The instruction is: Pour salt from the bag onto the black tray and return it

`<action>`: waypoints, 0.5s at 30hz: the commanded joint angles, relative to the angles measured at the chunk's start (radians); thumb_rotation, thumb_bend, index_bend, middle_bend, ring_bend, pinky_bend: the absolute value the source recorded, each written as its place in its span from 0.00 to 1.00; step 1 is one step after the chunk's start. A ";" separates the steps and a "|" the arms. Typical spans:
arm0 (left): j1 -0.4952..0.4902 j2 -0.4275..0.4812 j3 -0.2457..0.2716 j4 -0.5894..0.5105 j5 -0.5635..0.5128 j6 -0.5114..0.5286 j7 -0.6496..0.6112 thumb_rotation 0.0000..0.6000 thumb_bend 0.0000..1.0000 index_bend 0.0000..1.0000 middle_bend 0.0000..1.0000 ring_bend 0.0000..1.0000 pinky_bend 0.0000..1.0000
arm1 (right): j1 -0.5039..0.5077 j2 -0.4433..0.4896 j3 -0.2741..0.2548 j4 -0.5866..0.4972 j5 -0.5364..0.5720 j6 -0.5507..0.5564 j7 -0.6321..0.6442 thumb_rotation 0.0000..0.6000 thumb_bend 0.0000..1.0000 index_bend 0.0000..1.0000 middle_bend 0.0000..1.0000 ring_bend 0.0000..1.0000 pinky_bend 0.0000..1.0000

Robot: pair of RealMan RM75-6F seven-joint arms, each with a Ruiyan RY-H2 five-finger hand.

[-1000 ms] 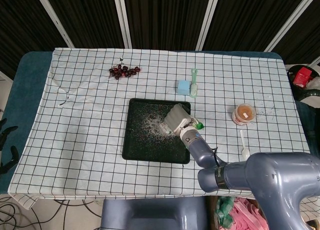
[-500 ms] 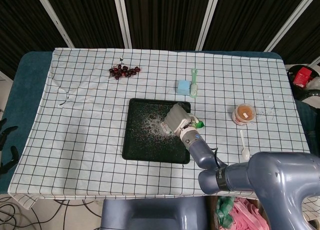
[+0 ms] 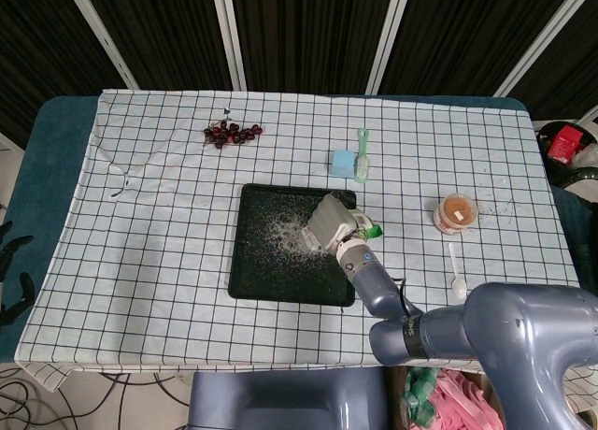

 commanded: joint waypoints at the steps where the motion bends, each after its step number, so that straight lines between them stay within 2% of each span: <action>1: 0.000 0.000 0.000 0.000 0.000 -0.001 0.000 1.00 0.65 0.20 0.03 0.00 0.02 | -0.005 -0.003 0.005 -0.001 0.001 0.004 -0.014 1.00 0.38 0.33 0.36 0.47 0.42; 15: 0.000 0.000 -0.001 0.000 0.000 0.000 -0.003 1.00 0.65 0.20 0.03 0.00 0.02 | -0.019 -0.014 0.020 0.000 0.001 -0.003 -0.068 1.00 0.38 0.33 0.36 0.47 0.41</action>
